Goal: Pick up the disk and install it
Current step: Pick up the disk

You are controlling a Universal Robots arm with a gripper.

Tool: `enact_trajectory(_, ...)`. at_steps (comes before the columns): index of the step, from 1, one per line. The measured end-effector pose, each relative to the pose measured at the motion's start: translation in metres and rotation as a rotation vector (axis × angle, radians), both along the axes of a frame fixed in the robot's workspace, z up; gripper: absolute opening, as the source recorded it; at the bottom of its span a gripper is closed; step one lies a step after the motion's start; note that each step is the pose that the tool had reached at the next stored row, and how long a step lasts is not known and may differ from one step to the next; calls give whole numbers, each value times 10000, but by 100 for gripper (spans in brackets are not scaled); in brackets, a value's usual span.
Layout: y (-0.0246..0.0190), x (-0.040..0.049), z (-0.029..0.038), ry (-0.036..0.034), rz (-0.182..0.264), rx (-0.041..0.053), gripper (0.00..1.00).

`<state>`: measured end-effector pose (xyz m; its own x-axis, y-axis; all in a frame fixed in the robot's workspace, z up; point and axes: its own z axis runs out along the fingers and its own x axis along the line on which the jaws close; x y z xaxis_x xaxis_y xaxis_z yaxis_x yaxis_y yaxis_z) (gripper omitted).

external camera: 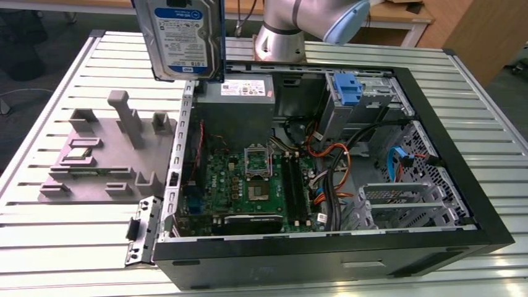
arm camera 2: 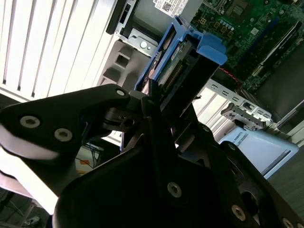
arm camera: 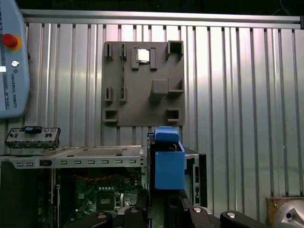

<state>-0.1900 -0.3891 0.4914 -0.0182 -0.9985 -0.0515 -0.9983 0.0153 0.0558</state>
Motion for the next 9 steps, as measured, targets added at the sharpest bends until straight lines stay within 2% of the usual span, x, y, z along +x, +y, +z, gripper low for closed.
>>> enact_trajectory(3, 0, 81, -1, 1, -2, 0, 35)
enact_trajectory(9, 1, 307, -4, 0, -2, 0, 35)
